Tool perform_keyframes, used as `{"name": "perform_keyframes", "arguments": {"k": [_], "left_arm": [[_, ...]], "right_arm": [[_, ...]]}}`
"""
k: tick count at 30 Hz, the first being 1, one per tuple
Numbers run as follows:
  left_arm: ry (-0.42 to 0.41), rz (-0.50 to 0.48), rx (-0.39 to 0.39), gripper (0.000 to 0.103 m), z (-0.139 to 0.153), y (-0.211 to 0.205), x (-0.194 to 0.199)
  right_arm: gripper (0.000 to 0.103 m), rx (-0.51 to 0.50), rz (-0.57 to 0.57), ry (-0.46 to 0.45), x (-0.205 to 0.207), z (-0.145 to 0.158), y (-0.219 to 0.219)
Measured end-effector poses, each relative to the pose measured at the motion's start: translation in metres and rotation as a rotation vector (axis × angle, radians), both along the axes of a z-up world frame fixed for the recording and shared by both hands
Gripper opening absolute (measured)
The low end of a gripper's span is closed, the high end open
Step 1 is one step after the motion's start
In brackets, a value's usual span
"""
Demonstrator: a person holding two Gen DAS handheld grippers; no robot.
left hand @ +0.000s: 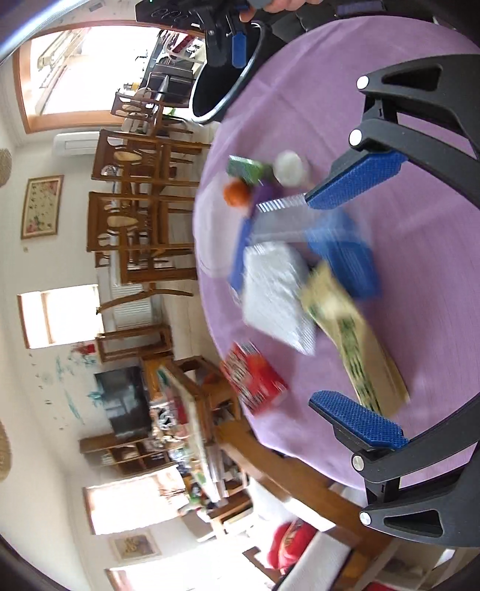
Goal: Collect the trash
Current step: 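Grasp the beige soy-milk packet with the left gripper while the right grasps the clear plastic tray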
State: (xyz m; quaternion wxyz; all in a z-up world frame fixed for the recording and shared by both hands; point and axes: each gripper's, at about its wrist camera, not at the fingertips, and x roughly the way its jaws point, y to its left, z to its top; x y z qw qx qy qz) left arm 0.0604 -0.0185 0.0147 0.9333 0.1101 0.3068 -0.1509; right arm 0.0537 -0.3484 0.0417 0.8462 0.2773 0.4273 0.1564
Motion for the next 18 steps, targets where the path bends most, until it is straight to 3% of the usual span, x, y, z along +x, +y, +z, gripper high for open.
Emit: {"name": "perform_keyframes", "arguments": {"k": [1,6,13,18], "left_arm": [[0.025,-0.006,-0.013,0.097,-0.001,0.012,0.005],[0.095,-0.033,0.024,0.097,-0.012,0.051,0.026],[0.124,-0.169,0.084,0.097,-0.025,0.043,0.034],[0.197,-0.201,0.059,0.064,-0.035,0.041,0.049]], "right_arm": [[0.098,0.025,0.034,0.019,0.005,0.0,0.018],[0.098,-0.097,0.114,0.023,0.021,0.009,0.103],[0.098,-0.155,0.116,0.078,0.048,0.003,0.165],[0.098,-0.198,0.125,0.123,0.068,-0.012,0.191]]}}
